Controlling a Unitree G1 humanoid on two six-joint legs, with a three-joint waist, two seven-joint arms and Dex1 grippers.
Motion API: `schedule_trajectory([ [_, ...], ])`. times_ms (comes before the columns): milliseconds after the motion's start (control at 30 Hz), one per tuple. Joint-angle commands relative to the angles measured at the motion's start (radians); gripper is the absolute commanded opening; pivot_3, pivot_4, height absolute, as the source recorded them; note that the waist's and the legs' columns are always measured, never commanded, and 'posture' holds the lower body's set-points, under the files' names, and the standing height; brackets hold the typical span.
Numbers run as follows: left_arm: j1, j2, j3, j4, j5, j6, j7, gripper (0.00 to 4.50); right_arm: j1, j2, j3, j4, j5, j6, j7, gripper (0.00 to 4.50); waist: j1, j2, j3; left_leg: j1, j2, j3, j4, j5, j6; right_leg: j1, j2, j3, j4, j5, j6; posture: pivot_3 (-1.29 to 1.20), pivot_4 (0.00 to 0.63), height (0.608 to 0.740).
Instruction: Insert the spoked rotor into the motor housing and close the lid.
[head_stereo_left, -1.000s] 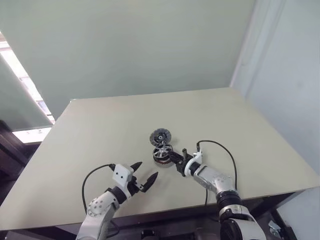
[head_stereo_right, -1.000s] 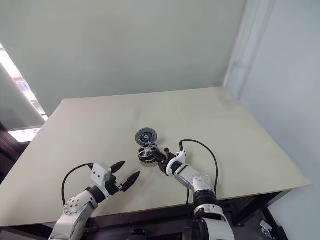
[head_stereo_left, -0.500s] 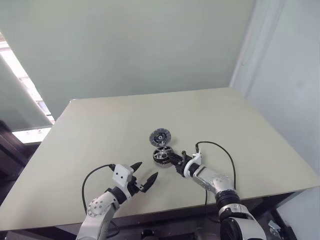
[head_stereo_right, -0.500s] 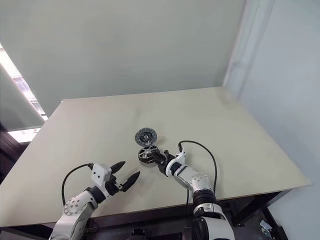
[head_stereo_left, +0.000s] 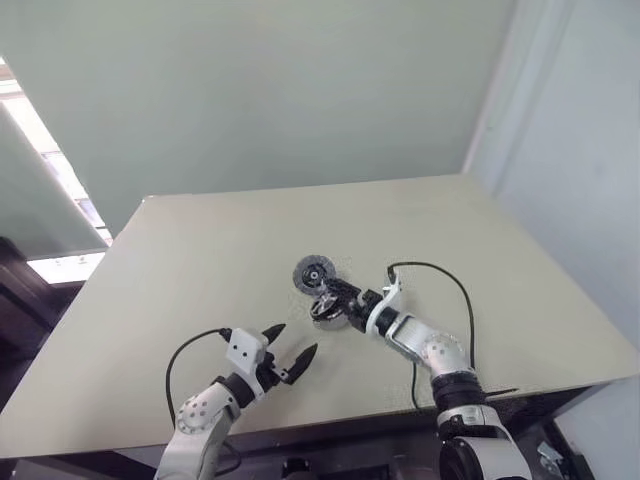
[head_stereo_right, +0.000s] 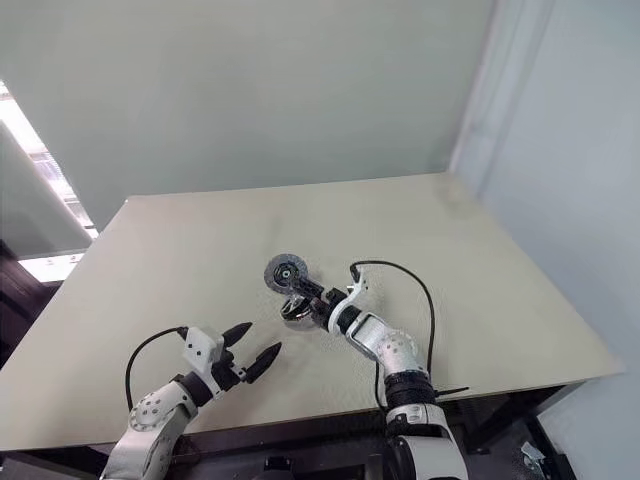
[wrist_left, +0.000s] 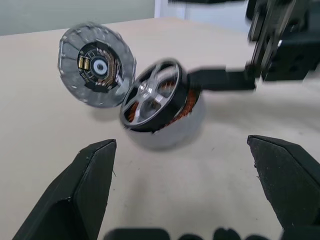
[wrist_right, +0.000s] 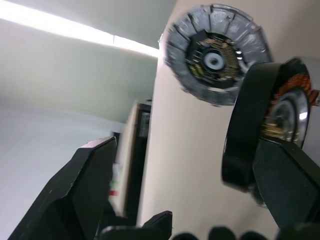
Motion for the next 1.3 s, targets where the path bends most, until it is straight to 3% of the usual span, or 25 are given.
schedule_trajectory([
  [33, -0.011, -0.002, 0.004, -0.034, -0.009, -0.018, -0.002, 4.5, 0.021, -0.021, 0.047, -0.163, -0.076, -0.028, -0.022, 4.47, 0.0, 0.0, 0.0, -0.002, 0.0, 0.0, 0.0, 0.0, 0.0, -0.001, 0.0, 0.0, 0.0, 0.0, 0.0, 0.0, 0.0, 0.74],
  [167, -0.017, -0.006, 0.0, -0.028, -0.008, -0.019, -0.006, 4.5, 0.044, -0.027, 0.026, -0.21, -0.091, -0.003, -0.068, 4.47, 0.0, 0.0, 0.0, -0.004, 0.0, 0.0, 0.001, 0.0, 0.0, -0.004, -0.001, 0.0, 0.0, 0.0, 0.0, 0.0, 0.0, 0.74],
  [267, -0.024, -0.008, -0.001, -0.022, -0.006, -0.02, -0.008, 4.5, 0.042, 0.0, -0.036, -0.193, -0.02, 0.081, -0.121, 4.47, 0.0, 0.0, 0.0, -0.004, 0.0, 0.0, 0.001, 0.0, 0.0, -0.005, 0.0, 0.0, 0.001, 0.0, 0.0, 0.0, 0.0, 0.74],
  [400, -0.031, -0.009, -0.002, -0.017, -0.006, -0.023, -0.01, 4.5, 0.016, 0.057, -0.178, -0.118, 0.142, 0.176, -0.211, 4.47, 0.0, 0.0, 0.0, -0.004, 0.0, 0.0, 0.001, 0.0, 0.0, -0.004, 0.0, 0.0, 0.001, 0.0, 0.0, 0.0, 0.0, 0.74],
  [533, -0.031, -0.009, 0.0, -0.015, -0.005, -0.025, -0.009, 4.5, -0.031, 0.1, -0.34, 0.047, 0.447, 0.299, -0.291, 4.47, 0.0, 0.0, 0.0, -0.004, 0.0, 0.0, 0.001, 0.0, 0.0, -0.004, 0.0, 0.0, 0.001, 0.0, 0.0, 0.0, 0.0, 0.74],
  [633, -0.031, -0.01, 0.001, -0.017, -0.005, -0.025, -0.006, 4.5, -0.031, 0.07, -0.351, 0.12, 0.522, 0.369, -0.336, 4.47, -0.002, 0.0, 0.0, -0.004, 0.0, 0.001, 0.001, 0.0, 0.0, -0.004, 0.0, 0.0, 0.001, 0.0, 0.0, 0.0, 0.0, 0.74],
  [1033, -0.034, -0.011, -0.001, -0.018, -0.005, -0.025, -0.006, 4.5, 0.013, -0.045, -0.215, 0.021, 0.437, 0.53, -0.275, 4.47, -0.003, 0.0, 0.0, -0.001, 0.0, 0.001, 0.002, 0.0, 0.0, 0.0, 0.001, 0.001, 0.001, 0.0, 0.0, 0.0, 0.0, 0.74],
  [1167, -0.038, -0.013, -0.003, -0.015, -0.005, -0.026, -0.008, 4.5, 0.052, -0.105, -0.065, -0.163, 0.276, 0.416, -0.107, 4.47, -0.003, 0.0, 0.0, -0.001, 0.0, 0.001, 0.002, 0.0, 0.0, 0.0, 0.001, 0.0, 0.001, 0.0, 0.0, 0.0, 0.0, 0.74],
  [1300, -0.041, -0.014, -0.005, -0.007, -0.003, -0.027, -0.01, 4.5, 0.091, -0.207, 0.175, -0.308, 0.028, 0.218, 0.09, 4.47, -0.004, 0.0, -0.001, 0.0, 0.0, 0.001, 0.003, 0.0, 0.0, 0.0, 0.001, 0.0, 0.001, 0.0, 0.0, 0.0, 0.0, 0.74],
])
